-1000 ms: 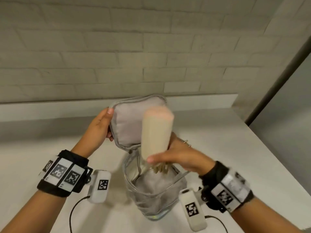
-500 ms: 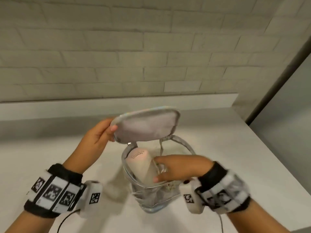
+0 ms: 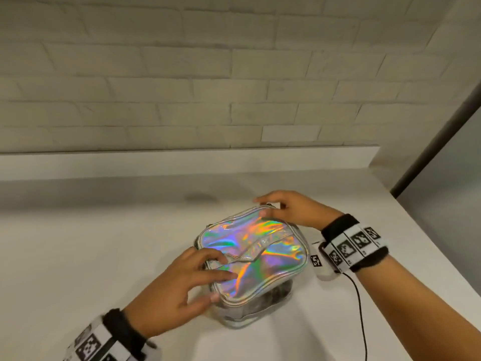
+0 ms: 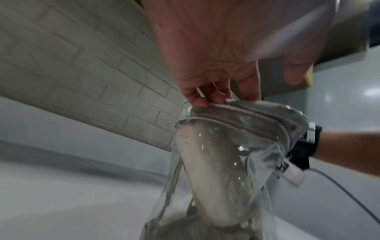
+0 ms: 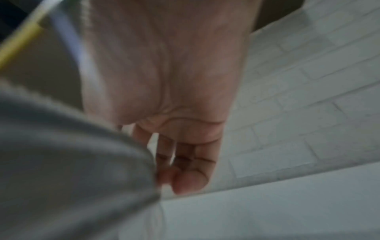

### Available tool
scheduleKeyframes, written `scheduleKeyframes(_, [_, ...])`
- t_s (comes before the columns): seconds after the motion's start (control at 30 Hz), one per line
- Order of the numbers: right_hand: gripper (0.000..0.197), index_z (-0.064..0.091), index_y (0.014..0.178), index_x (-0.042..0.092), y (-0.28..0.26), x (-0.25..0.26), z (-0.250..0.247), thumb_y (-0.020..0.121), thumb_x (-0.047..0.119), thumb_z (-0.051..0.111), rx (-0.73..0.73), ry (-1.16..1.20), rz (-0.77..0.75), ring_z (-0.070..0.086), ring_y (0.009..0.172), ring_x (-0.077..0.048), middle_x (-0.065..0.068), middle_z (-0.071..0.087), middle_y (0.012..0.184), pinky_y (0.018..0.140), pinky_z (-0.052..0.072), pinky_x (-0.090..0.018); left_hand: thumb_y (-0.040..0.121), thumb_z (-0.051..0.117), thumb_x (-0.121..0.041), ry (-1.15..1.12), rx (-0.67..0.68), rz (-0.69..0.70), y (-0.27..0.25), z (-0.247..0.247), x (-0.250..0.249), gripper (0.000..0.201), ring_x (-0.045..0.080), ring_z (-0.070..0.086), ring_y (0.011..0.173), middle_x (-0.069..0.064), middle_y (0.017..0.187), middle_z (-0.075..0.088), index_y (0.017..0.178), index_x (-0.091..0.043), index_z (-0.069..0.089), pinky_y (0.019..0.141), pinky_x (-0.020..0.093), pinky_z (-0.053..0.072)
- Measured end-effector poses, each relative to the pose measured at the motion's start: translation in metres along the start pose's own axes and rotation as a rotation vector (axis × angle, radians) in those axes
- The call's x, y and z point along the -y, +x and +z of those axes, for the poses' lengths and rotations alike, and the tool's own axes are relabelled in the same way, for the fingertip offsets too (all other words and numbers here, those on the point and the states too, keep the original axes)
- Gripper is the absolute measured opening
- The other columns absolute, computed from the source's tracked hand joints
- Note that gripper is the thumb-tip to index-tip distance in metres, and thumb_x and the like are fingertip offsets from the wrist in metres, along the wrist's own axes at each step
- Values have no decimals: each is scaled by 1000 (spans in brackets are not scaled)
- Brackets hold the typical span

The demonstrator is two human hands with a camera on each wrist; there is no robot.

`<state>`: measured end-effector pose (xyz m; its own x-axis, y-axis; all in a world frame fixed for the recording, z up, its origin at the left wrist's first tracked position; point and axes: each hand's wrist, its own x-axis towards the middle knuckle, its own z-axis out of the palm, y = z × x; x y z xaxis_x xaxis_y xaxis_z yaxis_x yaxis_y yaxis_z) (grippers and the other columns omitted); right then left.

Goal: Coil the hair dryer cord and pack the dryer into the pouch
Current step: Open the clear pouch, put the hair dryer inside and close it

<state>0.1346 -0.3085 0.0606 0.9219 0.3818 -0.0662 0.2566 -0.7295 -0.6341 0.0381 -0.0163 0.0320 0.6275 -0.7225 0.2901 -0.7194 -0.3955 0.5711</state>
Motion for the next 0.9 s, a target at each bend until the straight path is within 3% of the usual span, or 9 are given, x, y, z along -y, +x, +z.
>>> scheduleKeyframes(0.1, [29,66,112,15,12,-4,5,86,28,62,89,-3,-36,52,81,21,9,65,106,75,34,2,88,46,-29,-415,-245,-224,10,-11,5,26,7,59,78,-15,106,63,107,-36,62,70,18,45])
scheduleKeyframes(0.17, [28,66,112,15,15,-8,6,87,28,62,74,16,-36,55,81,16,8,65,104,77,37,-2,89,46,-13,-418,-408,-380,23,-15,21,30,6,47,53,-14,84,62,101,-37,59,58,13,40])
scheduleKeyframes(0.27, [27,63,111,18,16,-13,10,88,31,59,98,12,-24,59,94,-13,-3,66,106,84,41,-21,90,40,6,-399,-190,-544,44,-20,51,52,4,49,56,-9,90,62,103,-42,57,60,14,43])
scheduleKeyframes(0.33, [26,60,112,20,16,-15,11,90,33,55,135,2,-16,57,96,-16,-4,63,107,86,41,-25,87,46,0,-459,-31,-559,55,-21,63,53,12,55,75,-5,100,70,97,-49,64,73,34,50])
scheduleKeyframes(0.4, [27,60,113,18,16,-15,11,92,32,52,160,-18,-29,55,99,-13,2,60,106,89,39,-25,85,52,-7,-411,8,-547,62,-22,65,47,19,56,84,-15,95,73,88,-51,69,84,48,50])
scheduleKeyframes(0.53, [23,66,97,12,17,-18,17,91,30,53,50,78,12,55,84,-12,5,58,88,80,40,-21,87,56,-6,-251,-127,-575,60,-26,65,44,11,55,58,-20,62,68,68,-42,71,60,26,49])
scheduleKeyframes(0.67, [32,63,77,-8,20,-22,24,89,22,59,-176,167,58,44,56,-9,-11,55,68,59,35,-13,85,61,-26,302,-182,-493,40,-44,62,11,7,48,59,-19,69,62,83,-25,72,56,14,34])
scheduleKeyframes(0.8, [39,57,68,-11,29,-20,33,89,22,59,-332,226,105,38,53,-13,-15,44,59,52,32,-22,83,47,-41,525,-238,-403,15,-49,42,26,4,37,57,-13,61,59,74,-29,69,53,6,21])
scheduleKeyframes(0.9, [39,56,69,-13,36,-19,40,88,21,59,-410,252,145,37,57,-21,-15,40,59,55,30,-29,81,41,-42,531,-266,-461,-3,-32,23,31,7,44,51,-11,58,59,68,-27,65,47,11,24])
